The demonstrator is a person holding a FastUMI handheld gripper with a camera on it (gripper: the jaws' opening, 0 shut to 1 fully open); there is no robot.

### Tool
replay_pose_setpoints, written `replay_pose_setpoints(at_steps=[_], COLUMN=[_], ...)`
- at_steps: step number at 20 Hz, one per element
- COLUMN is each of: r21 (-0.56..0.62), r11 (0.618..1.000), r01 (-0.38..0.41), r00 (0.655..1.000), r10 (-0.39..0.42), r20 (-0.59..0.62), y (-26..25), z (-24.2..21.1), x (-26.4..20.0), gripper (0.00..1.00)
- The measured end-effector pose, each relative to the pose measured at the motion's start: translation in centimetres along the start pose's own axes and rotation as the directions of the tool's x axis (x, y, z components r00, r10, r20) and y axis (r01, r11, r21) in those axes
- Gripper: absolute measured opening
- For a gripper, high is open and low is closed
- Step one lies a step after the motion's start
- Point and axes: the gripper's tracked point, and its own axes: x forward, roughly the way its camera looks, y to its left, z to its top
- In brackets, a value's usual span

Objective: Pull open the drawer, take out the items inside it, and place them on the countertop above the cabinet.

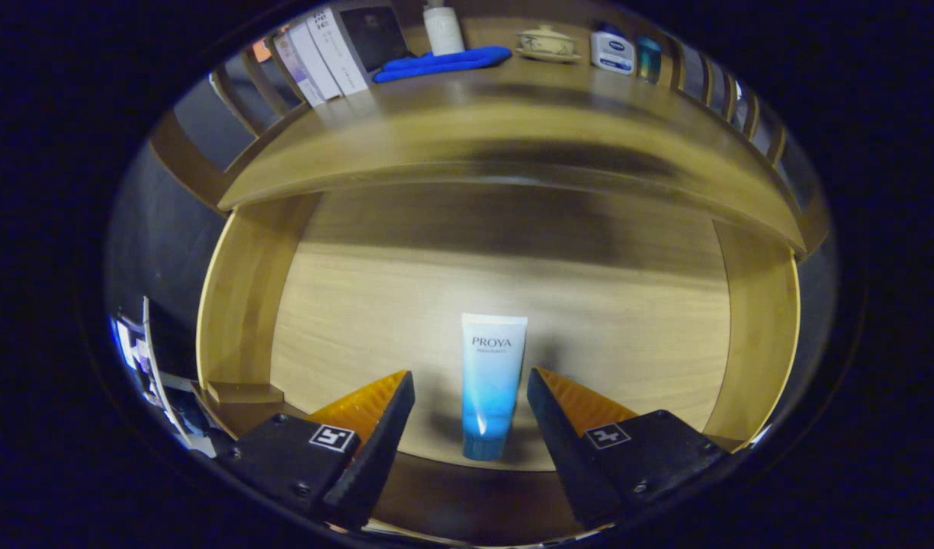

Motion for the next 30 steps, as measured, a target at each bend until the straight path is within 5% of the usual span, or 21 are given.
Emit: replay_pose_setpoints(at_steps=[8, 14, 19, 30], r21=[0.026, -0.032, -0.034, -0.04], r11=[0.999, 0.994, 0.998, 0.999], r01=[0.044, 0.103, 0.045, -0.034], r00=[0.995, 0.994, 0.999, 0.986], r10=[-0.042, -0.104, -0.045, 0.04], r20=[-0.091, -0.034, -0.001, 0.162], y=[-0.9, -1.8, -1.3, 0.1], z=[-1.5, -1.0, -0.9, 2.4], x=[1.8, 2.2, 1.8, -5.8], gripper=[0.93, 0.69, 0.5, 0.47])
